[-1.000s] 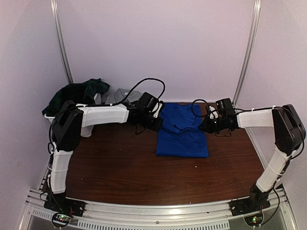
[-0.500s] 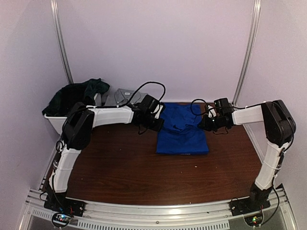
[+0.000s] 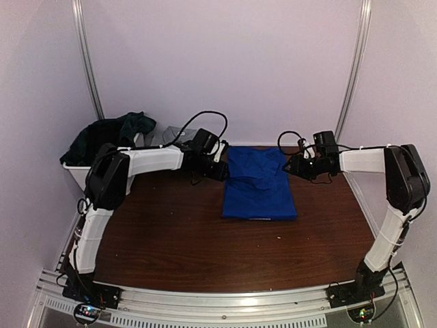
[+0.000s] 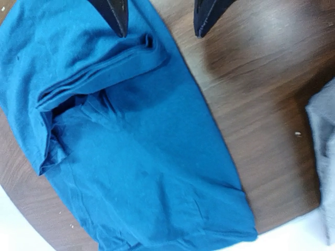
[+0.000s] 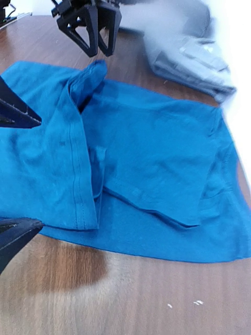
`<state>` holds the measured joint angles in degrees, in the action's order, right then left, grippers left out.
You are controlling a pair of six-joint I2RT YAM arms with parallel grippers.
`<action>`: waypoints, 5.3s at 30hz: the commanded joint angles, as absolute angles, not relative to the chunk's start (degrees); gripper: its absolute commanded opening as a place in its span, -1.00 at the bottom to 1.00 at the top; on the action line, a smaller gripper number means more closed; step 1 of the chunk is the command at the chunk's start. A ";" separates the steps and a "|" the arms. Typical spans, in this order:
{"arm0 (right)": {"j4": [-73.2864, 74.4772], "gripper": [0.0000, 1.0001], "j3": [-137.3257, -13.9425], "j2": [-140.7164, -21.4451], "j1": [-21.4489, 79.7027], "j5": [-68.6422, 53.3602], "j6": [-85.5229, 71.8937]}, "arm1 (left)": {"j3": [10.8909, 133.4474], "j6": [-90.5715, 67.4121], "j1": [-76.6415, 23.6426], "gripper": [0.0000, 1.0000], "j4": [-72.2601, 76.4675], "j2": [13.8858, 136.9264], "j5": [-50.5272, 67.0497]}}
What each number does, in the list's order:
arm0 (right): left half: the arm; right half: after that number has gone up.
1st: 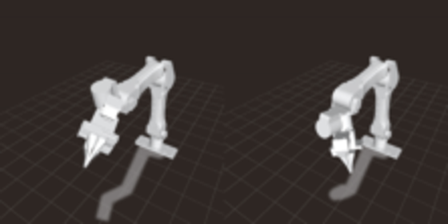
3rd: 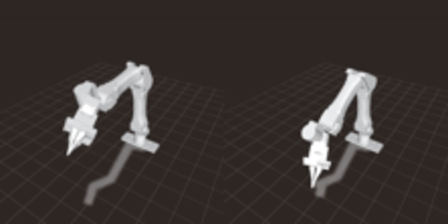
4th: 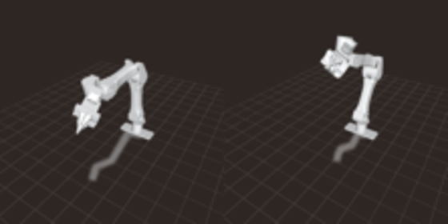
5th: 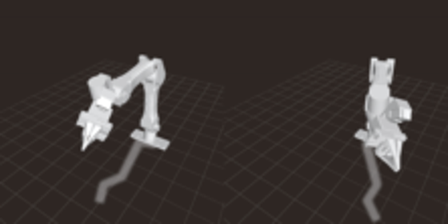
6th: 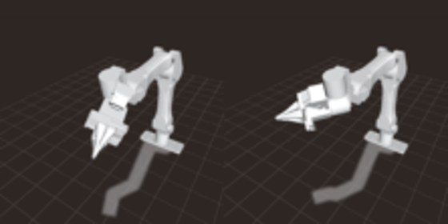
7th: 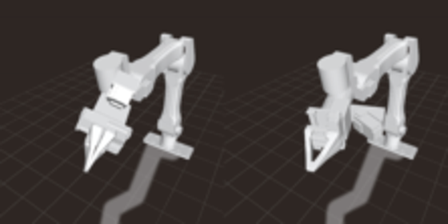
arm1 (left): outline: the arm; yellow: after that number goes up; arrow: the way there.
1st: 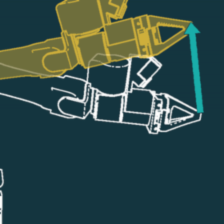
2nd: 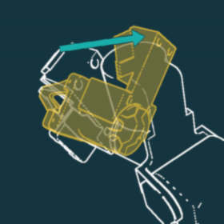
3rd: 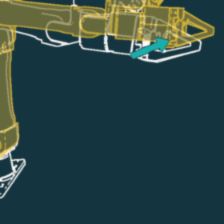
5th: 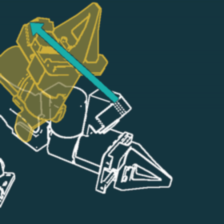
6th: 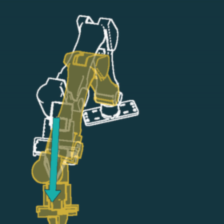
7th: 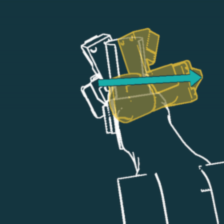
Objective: Fold and stack the mixed laundry pile
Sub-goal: Fold the rectangle-folded T-shirt at the center of the board, then smooth out the 2/3-rectangle-folded T-shirt at the center of the board, then pick up the 2/3-rectangle-folded T-shirt from the center of the board, then fold the 2/3-rectangle-folded T-shirt at the center of the board.
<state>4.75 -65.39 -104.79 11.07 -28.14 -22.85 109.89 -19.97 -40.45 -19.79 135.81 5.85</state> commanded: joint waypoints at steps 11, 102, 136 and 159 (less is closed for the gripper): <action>6.30 -0.08 -55.28 -90.60 15.16 -37.86 -22.93 | 93.27 -15.05 -42.03 -0.37 -9.86 122.30 18.79; -1.47 -0.91 -31.67 -89.98 12.26 -41.01 -28.42 | 63.53 -31.23 -44.51 -0.98 16.80 119.99 29.53; 16.51 -1.00 -41.64 -66.30 18.12 -33.66 -35.57 | 59.63 -31.05 -48.16 -1.00 -4.67 94.04 14.52; -1.89 -1.00 -56.29 -110.11 16.52 -37.91 -28.46 | 77.85 -25.76 -39.37 -1.00 -1.58 125.70 17.06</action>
<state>2.09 -60.58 -111.44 13.80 -36.82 -28.58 83.96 -26.44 -38.83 -2.59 127.83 16.91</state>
